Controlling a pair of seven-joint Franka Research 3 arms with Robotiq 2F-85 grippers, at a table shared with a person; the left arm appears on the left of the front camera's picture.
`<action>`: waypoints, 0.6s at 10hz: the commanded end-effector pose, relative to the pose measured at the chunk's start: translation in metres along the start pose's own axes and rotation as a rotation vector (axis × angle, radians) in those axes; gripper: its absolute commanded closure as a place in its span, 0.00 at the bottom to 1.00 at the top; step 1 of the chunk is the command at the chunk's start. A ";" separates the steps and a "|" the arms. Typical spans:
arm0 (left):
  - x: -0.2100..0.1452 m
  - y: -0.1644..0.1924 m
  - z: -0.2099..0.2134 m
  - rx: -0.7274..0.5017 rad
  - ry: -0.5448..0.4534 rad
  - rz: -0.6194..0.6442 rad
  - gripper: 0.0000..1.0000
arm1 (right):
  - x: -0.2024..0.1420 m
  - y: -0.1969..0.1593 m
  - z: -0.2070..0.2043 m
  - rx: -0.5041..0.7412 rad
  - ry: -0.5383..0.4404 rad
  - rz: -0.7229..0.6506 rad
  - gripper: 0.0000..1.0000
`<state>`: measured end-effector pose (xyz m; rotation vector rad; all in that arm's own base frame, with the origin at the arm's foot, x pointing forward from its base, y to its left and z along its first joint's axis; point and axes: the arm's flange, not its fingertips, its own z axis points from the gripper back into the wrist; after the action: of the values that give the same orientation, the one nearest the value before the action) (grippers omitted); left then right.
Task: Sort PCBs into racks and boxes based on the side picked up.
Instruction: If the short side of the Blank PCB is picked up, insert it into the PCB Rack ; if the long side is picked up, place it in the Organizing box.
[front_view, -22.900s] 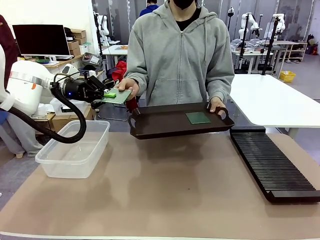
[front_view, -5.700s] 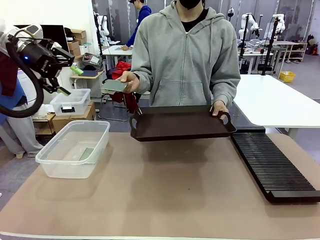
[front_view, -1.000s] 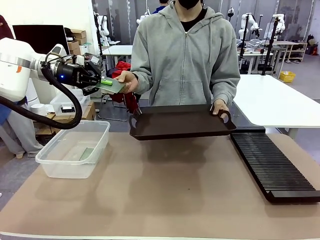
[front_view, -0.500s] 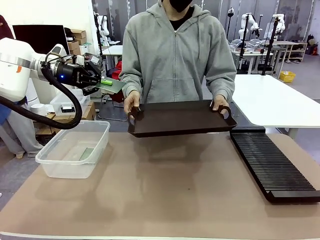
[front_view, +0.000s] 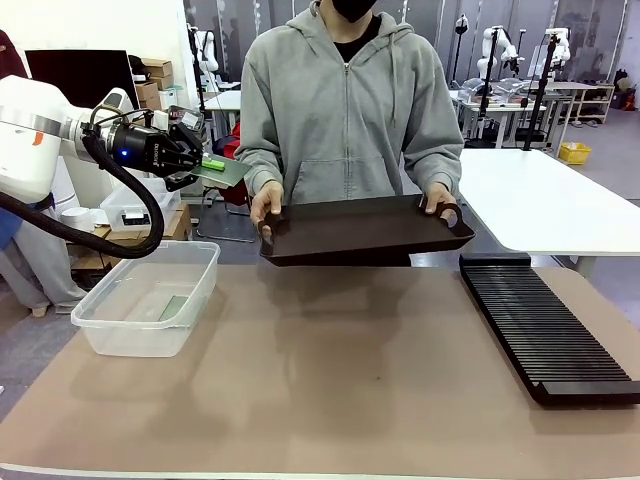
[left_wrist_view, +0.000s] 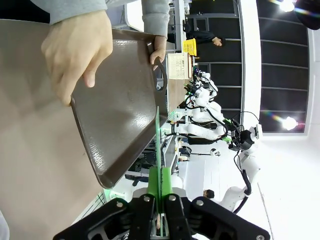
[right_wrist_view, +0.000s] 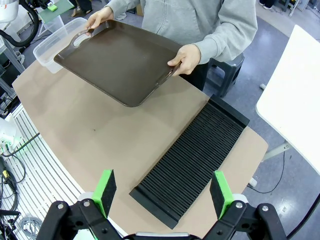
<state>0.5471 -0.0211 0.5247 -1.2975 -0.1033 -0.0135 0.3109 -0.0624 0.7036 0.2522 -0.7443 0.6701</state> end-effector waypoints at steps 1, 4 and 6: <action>0.000 -0.001 0.001 -0.015 0.000 -0.005 1.00 | 0.000 0.002 -0.001 0.000 -0.005 -0.005 0.00; 0.000 -0.001 0.001 -0.015 0.000 -0.005 1.00 | 0.000 0.002 -0.001 0.000 -0.005 -0.005 0.00; 0.000 -0.001 0.001 -0.015 0.000 -0.005 1.00 | 0.000 0.002 -0.001 0.000 -0.005 -0.005 0.00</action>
<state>0.5471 -0.0211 0.5247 -1.2975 -0.1033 -0.0134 0.3109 -0.0624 0.7036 0.2522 -0.7443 0.6701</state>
